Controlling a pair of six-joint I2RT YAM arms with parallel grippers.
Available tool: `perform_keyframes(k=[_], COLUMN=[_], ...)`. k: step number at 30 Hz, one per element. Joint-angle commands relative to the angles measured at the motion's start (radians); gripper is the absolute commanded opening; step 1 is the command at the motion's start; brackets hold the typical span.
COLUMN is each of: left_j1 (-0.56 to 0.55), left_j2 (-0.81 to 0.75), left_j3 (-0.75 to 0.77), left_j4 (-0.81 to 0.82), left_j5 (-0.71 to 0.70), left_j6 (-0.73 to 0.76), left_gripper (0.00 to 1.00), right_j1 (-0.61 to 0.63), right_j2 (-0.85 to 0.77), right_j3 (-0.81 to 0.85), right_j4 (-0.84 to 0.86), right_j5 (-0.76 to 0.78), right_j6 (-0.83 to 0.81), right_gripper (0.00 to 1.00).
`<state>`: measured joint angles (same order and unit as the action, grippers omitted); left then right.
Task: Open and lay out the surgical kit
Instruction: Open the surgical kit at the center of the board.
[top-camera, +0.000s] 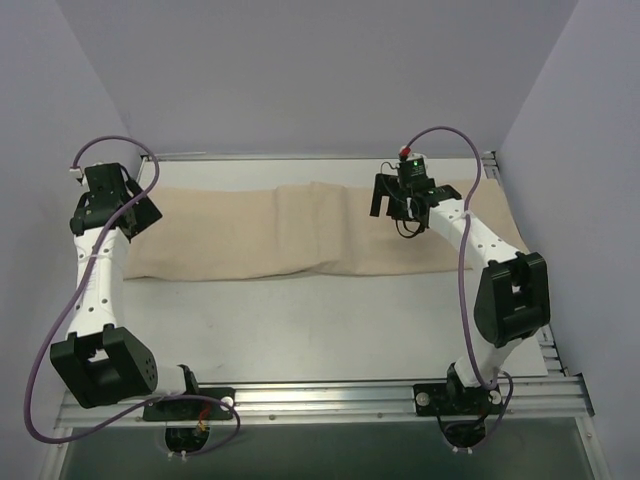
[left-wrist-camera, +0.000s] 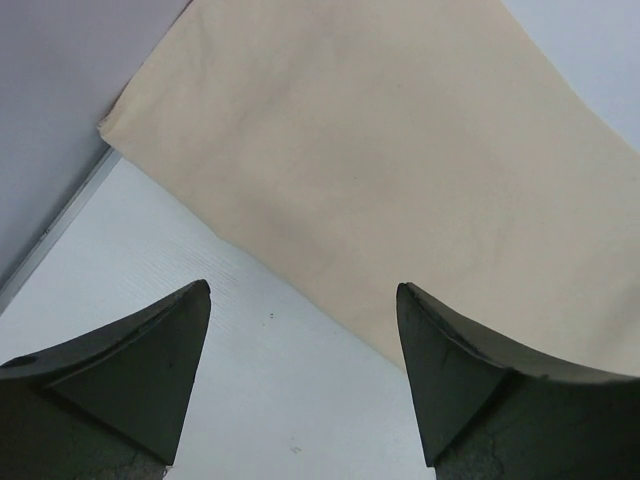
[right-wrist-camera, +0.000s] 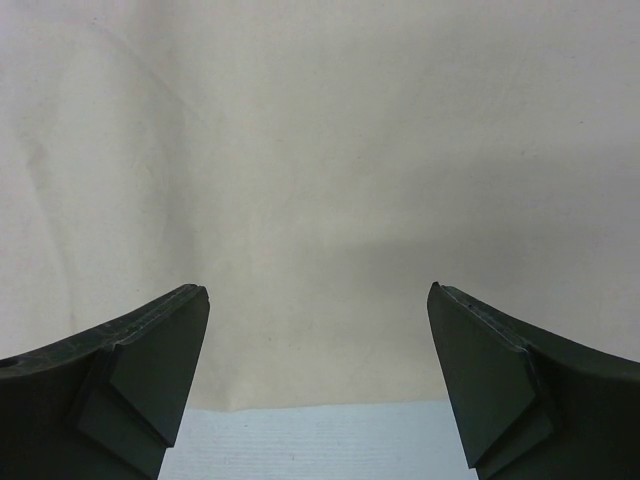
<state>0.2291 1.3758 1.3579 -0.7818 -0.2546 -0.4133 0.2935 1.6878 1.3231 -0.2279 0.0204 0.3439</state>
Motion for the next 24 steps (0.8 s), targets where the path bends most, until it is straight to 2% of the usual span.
perform_keyframes(k=[1, 7, 12, 15, 16, 18, 24], left_j1=[-0.016, -0.062, -0.192, -0.221, -0.261, -0.26, -0.263], left_j2=[-0.004, 0.11, 0.233, 0.269, 0.285, 0.301, 0.321], left_j3=[0.009, -0.08, -0.091, -0.157, -0.175, -0.215, -0.206], left_j4=[0.047, 0.185, 0.228, 0.283, 0.318, 0.348, 0.349], left_j5=[0.096, 0.354, 0.416, 0.463, 0.471, 0.485, 0.5], left_j6=[0.001, -0.044, -0.091, -0.156, -0.177, -0.191, -0.234], left_gripper=[0.84, 0.82, 0.82, 0.82, 0.81, 0.81, 0.81], right_j1=[-0.008, -0.089, -0.193, -0.247, -0.258, -0.28, -0.324], right_j2=[0.01, 0.075, 0.096, 0.136, 0.144, 0.162, 0.21], right_j3=[0.013, 0.001, -0.024, -0.009, -0.009, -0.018, -0.051], right_j4=[-0.016, -0.034, -0.007, -0.02, -0.022, -0.014, 0.022], right_j5=[0.076, 0.056, 0.105, 0.124, 0.125, 0.133, 0.17], right_j6=[0.006, 0.017, 0.023, 0.02, 0.018, 0.017, 0.024], right_gripper=[0.97, 1.0, 1.0, 1.0, 1.0, 1.0, 1.0])
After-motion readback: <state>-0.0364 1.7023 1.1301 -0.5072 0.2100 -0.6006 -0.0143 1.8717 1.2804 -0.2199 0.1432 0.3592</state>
